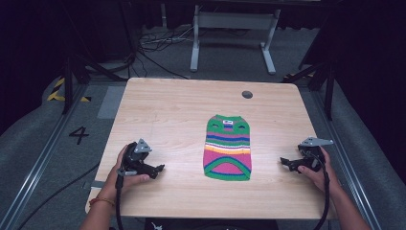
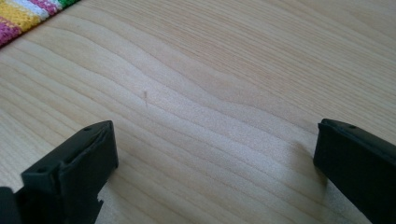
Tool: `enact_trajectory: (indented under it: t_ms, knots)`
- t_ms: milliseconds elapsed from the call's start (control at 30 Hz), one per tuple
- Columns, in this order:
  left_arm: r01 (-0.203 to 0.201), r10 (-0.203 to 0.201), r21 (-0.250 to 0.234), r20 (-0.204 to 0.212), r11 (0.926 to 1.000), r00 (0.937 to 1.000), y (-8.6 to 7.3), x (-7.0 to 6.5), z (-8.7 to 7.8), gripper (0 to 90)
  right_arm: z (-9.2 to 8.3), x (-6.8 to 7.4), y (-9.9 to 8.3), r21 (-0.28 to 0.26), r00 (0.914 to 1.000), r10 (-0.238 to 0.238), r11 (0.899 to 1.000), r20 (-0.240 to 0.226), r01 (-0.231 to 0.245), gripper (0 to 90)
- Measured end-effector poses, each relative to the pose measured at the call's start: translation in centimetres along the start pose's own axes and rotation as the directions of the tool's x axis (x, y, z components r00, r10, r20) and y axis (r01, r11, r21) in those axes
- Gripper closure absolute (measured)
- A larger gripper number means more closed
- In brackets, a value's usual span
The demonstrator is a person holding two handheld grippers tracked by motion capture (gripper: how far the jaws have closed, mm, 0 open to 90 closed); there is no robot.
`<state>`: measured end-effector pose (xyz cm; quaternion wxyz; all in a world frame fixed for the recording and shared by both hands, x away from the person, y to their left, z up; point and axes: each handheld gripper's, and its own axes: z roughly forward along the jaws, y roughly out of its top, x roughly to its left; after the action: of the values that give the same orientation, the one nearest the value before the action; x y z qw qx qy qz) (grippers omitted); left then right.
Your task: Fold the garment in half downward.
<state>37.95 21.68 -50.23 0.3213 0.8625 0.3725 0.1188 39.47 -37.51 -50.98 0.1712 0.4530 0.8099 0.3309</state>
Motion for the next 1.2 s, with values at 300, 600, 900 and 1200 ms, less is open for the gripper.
enact_trajectory:
  t_ms: [300, 600, 900, 1200]
  knots:
    - [0.002, -0.002, -0.001, -0.001, 1.0000, 1.0000, 0.0, 0.0, 0.0, 0.5, 0.0, 0.0, 0.0, 0.000, 1.0000, -0.001, 1.000, 0.000, 0.001, 0.0]
    - [0.004, -0.004, 0.009, 0.007, 1.0000, 1.0000, 0.7, 0.2, 0.0, 10.3, -0.3, -0.2, -0.2, 0.012, 1.0000, -0.003, 1.000, -0.006, 0.003, 0.3]
    - [-0.016, 0.017, -0.045, 0.022, 0.9989, 0.9996, 2.5, 0.8, -0.1, 23.8, -1.0, -0.1, 0.4, -0.017, 0.9989, -0.046, 0.999, 0.000, 0.046, 25.2]
    - [-0.133, 0.137, -0.069, 0.061, 0.9888, 0.9887, 7.5, 0.2, 0.5, 25.3, -1.7, 1.7, 3.6, -0.047, 0.9964, -0.081, 0.996, -0.026, 0.080, 31.0]
